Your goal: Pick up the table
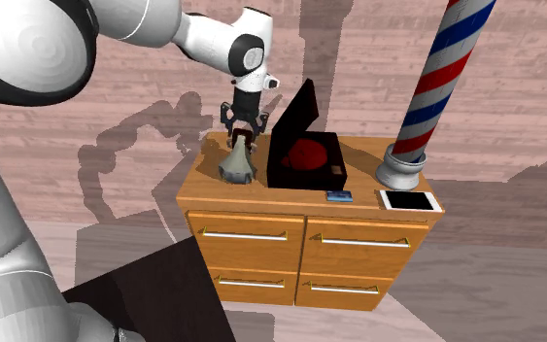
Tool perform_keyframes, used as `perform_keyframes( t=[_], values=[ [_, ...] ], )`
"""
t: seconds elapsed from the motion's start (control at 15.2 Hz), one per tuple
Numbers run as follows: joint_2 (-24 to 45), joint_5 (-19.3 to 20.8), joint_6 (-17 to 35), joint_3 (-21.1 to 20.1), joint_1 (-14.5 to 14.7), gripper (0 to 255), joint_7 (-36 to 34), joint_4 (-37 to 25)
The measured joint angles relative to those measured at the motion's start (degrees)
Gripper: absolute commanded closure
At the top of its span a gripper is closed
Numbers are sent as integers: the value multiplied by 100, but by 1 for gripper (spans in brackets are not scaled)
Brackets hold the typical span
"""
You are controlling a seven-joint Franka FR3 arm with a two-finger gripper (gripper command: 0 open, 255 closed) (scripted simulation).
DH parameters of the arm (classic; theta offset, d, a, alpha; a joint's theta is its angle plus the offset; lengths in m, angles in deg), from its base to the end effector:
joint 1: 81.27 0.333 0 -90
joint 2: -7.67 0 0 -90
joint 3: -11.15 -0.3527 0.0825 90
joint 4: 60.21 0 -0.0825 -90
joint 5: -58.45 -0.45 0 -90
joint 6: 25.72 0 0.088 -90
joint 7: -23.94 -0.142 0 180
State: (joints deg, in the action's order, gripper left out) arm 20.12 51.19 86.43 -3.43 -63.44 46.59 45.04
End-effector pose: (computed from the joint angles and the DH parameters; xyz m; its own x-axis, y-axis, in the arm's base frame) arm 0.5601 0.3628 0.3795 0.6161 0.7873 -0.0238 0.7704 -0.6087 -0.1898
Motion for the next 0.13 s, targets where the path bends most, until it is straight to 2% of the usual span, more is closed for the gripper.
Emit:
perform_keyframes(
  t=[0.13],
  values=[
    [-59,-9,-99,-3,-4,255,-8,-42]
  ],
)
